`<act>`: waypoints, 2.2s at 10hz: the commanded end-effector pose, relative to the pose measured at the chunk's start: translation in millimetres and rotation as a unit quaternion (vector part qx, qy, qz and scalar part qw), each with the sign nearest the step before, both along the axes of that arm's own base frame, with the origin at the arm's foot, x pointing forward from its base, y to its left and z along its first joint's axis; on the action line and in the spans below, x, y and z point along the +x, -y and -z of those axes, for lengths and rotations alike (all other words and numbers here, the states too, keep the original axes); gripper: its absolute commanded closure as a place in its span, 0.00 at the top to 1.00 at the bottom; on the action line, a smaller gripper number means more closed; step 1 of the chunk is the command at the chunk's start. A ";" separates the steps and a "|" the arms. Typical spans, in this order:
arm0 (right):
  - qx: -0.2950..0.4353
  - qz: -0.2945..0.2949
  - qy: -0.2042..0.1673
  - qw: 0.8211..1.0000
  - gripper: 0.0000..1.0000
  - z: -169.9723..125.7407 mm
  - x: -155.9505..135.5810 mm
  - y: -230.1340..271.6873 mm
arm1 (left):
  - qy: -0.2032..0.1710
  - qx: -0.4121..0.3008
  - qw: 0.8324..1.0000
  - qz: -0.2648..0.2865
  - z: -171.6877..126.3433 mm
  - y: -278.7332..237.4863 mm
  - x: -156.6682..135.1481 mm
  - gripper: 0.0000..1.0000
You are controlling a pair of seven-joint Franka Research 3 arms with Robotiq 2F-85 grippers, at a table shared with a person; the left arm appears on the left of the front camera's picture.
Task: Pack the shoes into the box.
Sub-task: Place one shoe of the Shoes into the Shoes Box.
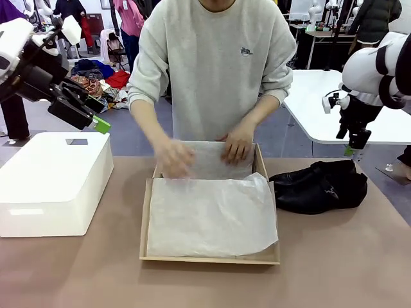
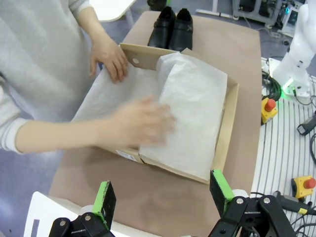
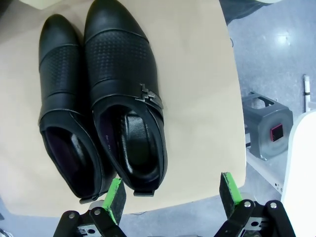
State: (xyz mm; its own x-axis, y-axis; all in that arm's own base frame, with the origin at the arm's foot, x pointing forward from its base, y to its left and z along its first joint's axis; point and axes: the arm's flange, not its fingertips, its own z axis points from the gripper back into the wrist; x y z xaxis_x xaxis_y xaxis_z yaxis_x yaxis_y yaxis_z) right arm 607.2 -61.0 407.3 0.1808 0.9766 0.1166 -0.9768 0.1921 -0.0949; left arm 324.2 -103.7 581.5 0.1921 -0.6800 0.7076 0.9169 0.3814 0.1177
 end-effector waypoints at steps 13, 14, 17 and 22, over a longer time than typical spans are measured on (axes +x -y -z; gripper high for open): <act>0.028 -0.011 -0.035 0.999 1.00 47.4 21.3 1.1 | 0.002 -0.006 1.000 0.012 -0.3 -1.4 2.2 1.00; 0.028 -0.014 -0.039 0.999 1.00 50.5 24.0 1.6 | 0.002 -0.006 1.000 0.012 -0.3 -1.4 2.2 1.00; 0.022 -0.024 -0.043 0.999 1.00 63.0 28.3 3.5 | 0.002 -0.006 1.000 0.012 -0.3 -1.4 2.2 1.00; 0.027 -0.014 -0.063 0.998 0.87 72.4 32.1 5.7 | 0.002 -0.006 1.000 0.012 -0.3 -1.4 2.2 1.00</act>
State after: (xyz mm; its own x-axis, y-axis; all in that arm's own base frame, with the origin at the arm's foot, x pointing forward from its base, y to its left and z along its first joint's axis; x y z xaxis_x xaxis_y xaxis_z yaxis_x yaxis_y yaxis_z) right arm 628.6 -64.7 330.5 0.1852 0.9734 0.1348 -0.9827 0.1834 0.0257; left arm 324.3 -103.5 581.5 0.1917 -0.6803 0.7074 0.9168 0.3814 0.1183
